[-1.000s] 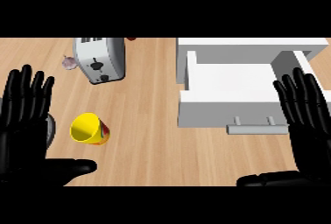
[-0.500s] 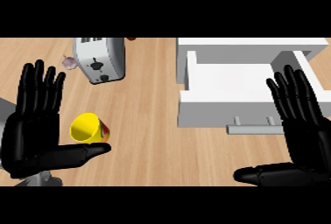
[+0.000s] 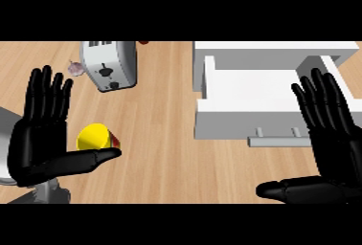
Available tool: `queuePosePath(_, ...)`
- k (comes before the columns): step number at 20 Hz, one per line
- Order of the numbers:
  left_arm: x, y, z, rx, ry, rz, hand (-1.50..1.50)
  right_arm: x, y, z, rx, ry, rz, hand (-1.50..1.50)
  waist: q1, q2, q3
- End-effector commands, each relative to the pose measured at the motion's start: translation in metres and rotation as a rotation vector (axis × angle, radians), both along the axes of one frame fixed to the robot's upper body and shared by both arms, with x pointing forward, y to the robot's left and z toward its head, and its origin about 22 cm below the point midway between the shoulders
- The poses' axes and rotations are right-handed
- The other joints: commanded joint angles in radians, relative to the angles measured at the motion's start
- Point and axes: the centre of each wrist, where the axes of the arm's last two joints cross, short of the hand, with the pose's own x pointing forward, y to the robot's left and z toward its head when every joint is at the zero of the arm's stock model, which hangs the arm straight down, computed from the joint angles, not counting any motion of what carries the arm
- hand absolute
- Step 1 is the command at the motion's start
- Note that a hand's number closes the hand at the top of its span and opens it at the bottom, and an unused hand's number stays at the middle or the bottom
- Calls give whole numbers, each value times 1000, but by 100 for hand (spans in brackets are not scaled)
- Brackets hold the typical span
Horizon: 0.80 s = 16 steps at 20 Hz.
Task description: Pick up the cup, place it into the drawer and close the drawer
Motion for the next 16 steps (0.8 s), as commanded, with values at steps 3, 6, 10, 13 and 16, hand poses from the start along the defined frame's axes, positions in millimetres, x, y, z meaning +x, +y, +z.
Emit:
queuePosePath(3,-2,0,-9,17,24,28,-150,10,-8,9,-11,-17,-11,-150,1,0,0)
queuePosePath(6,7,13,-14,-1,61,36,-150,-6,-10,15,7,-11,-14,-150,-1,0,0)
queuePosePath(10,-28,23,-47,-2,117,65,-150,1,3,4,-9,-1,-26,-150,3,0,0)
queuePosePath(13,-28,19,-59,1,126,89,-150,-4,-2,18,-2,-22,-13,-150,1,0,0)
queuePosePath(16,-19,35,-62,4,150,99,-150,18,-1,17,0,-12,-10,-150,3,1,0)
